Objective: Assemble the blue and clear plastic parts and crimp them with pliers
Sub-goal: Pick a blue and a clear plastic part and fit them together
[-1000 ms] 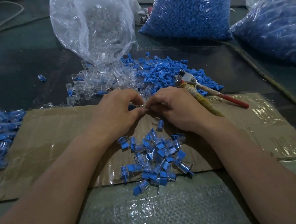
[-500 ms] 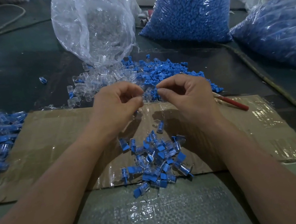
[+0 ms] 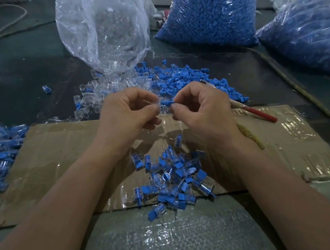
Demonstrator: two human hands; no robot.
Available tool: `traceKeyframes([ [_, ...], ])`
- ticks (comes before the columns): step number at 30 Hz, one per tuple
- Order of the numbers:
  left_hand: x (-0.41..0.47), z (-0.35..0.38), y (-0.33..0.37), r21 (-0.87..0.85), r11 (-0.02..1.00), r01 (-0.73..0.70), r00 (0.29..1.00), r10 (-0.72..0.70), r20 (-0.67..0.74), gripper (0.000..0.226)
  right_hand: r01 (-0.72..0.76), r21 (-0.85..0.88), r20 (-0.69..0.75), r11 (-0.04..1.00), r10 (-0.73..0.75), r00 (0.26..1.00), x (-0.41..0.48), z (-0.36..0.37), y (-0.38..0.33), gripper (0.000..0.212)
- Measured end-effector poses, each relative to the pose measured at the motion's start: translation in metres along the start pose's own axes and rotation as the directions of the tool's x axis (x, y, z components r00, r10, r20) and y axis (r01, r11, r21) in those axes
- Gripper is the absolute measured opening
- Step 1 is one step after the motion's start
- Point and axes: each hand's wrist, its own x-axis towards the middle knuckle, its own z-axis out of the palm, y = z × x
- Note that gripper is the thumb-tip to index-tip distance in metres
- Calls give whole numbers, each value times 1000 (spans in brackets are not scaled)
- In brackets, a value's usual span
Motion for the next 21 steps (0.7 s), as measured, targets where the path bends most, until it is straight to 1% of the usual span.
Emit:
traceKeyframes([
  [5,-3,2,2,58,997,-47,999,47,11,21,-11,-83,-42,996,8,999,1,2,4,26],
  [9,-4,4,2,94,993,-70,998,69,10,19,-17,-108,-5,994,17,1000,0,2,4,26],
  [14,-4,6,2,116,989,-96,995,98,-12,19,12,-116,19,993,-10,1000,0,1,5,24],
  [18,-4,6,3,64,996,-58,998,58,-2,18,41,-115,74,992,-32,997,-1,3,5,22],
  [21,-4,5,4,59,996,-72,997,72,15,19,67,-125,125,990,-51,991,-2,3,4,23],
])
